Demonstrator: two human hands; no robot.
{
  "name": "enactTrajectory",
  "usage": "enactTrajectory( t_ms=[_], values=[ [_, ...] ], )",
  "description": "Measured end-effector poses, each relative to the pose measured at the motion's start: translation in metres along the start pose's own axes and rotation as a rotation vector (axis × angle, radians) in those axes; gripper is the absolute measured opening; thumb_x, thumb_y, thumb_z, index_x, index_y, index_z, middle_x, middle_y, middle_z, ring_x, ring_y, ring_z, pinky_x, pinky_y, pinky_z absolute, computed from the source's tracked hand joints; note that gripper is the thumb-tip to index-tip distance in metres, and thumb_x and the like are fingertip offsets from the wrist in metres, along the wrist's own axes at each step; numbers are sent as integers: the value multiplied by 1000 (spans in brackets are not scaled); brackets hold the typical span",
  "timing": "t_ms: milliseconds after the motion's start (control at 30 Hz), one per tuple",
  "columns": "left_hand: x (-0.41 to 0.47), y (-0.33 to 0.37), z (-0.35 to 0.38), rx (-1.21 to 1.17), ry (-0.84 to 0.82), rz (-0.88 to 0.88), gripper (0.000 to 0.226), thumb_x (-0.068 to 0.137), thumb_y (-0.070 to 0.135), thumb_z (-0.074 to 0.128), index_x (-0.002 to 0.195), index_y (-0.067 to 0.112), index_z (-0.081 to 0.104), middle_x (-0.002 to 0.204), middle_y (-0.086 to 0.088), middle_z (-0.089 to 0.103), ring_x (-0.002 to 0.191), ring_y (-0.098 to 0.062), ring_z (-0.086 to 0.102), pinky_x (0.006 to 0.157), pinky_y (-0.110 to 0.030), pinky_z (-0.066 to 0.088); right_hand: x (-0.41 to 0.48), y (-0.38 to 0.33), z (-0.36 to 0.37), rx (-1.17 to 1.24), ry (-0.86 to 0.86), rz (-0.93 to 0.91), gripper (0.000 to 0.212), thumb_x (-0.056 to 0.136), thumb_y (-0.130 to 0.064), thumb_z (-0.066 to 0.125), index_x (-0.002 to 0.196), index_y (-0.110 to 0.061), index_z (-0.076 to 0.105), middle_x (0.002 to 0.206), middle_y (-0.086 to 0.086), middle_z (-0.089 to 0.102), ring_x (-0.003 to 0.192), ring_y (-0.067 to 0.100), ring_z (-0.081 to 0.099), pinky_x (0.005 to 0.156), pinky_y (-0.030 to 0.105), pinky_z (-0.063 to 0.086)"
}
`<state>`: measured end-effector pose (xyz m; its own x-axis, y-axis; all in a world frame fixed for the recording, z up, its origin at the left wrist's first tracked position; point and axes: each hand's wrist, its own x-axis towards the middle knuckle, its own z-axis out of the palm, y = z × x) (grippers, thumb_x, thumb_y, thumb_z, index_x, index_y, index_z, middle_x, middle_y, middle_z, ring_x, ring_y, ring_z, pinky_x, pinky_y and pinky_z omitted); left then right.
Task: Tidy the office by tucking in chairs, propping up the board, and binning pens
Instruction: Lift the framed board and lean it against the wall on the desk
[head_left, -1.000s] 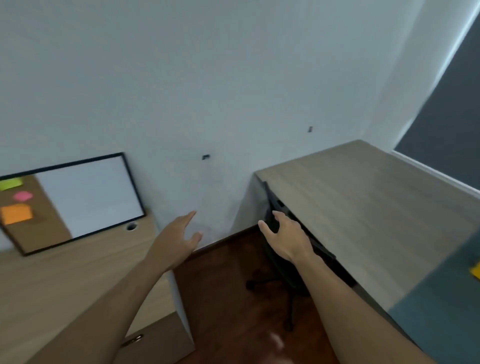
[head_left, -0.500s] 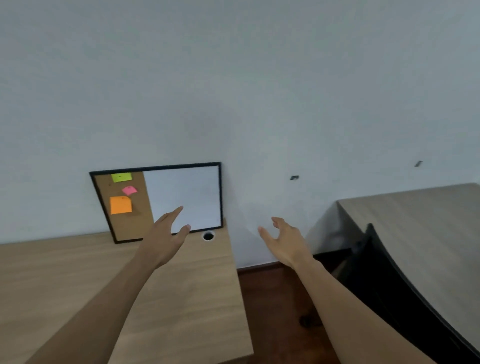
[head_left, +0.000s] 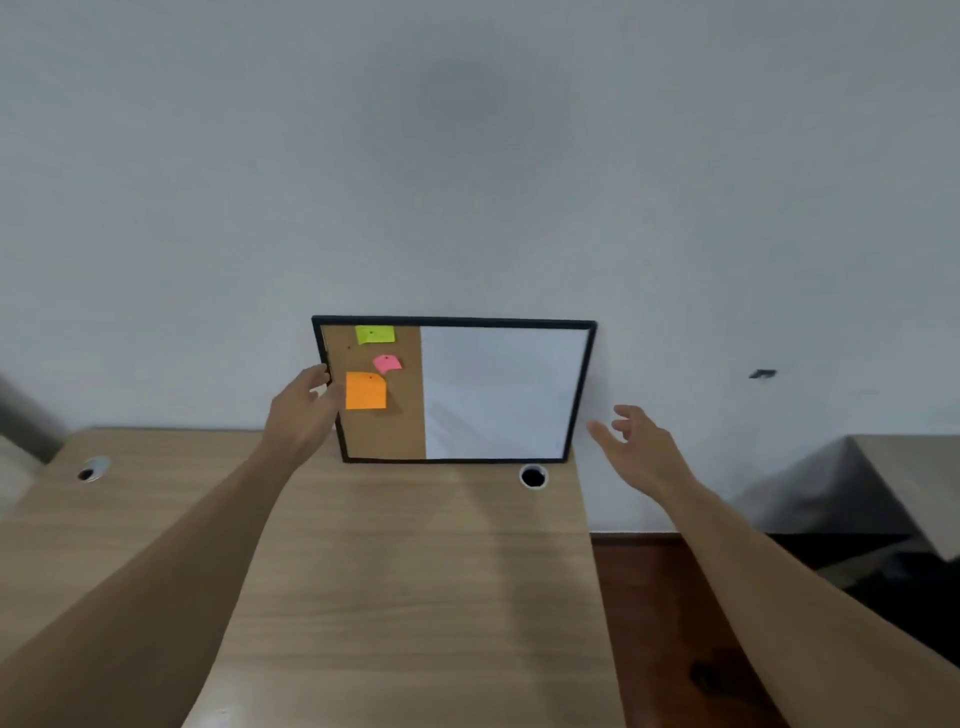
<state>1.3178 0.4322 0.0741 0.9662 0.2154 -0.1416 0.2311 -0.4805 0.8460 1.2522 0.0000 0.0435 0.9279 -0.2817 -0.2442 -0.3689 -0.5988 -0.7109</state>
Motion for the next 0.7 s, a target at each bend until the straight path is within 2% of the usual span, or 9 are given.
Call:
enactTrajectory(
  t_ms=[200,367,433,500,567,600,633,700],
  values=[
    [77,-19,-8,-23,16,-133,66,106,33,62,167,18,40,167,-1,51,152,-27,48,126,-47,37,83,-24,22,47,0,55,81,99,-61,63,161,-18,36,159,7,52,140,28,55,99,33,41],
    [124,-27,9,-87,-19,-206,81,105,35,66,171,12,27,174,-6,39,158,-28,41,124,-45,33,147,-25,34,63,15,111,84,101,-50,65,166,-16,24,168,9,41,149,30,47,112,40,41],
    [136,-31,19,-68,-25,-203,81,104,36,68,171,11,28,173,-6,40,157,-29,42,121,-43,36,167,-24,38,53,16,123,83,102,-45,65,167,-16,22,168,9,40,148,31,47,115,41,42],
    [144,-33,29,-59,-16,-197,66,105,31,68,162,10,42,162,-6,52,148,-29,51,110,-38,39,181,-23,45,28,18,123,78,103,-40,65,164,-12,26,161,10,48,142,32,51,106,40,45],
    [150,-33,37,-54,6,-173,35,107,24,65,141,17,58,131,-2,64,127,-25,57,101,-35,38,193,-23,50,9,28,139,68,104,-37,63,157,-6,34,149,13,55,132,34,56,94,36,44],
    [152,-34,38,-46,12,-159,26,107,21,64,132,20,60,121,2,64,121,-22,56,100,-35,38,198,-21,52,0,29,150,64,104,-36,62,153,-4,37,143,15,57,126,35,58,90,36,44],
    [154,-35,39,-43,15,-148,25,106,20,64,131,20,61,119,5,65,119,-21,56,100,-35,38,204,-19,54,-7,28,157,60,104,-36,61,149,-3,40,138,16,59,118,34,59,87,36,44],
    [157,-38,39,-66,25,-149,41,106,23,65,146,15,60,137,0,66,126,-23,58,103,-35,39,213,-14,57,-15,34,158,49,105,-34,58,140,-1,47,125,17,64,104,32,62,75,36,45]
  ],
)
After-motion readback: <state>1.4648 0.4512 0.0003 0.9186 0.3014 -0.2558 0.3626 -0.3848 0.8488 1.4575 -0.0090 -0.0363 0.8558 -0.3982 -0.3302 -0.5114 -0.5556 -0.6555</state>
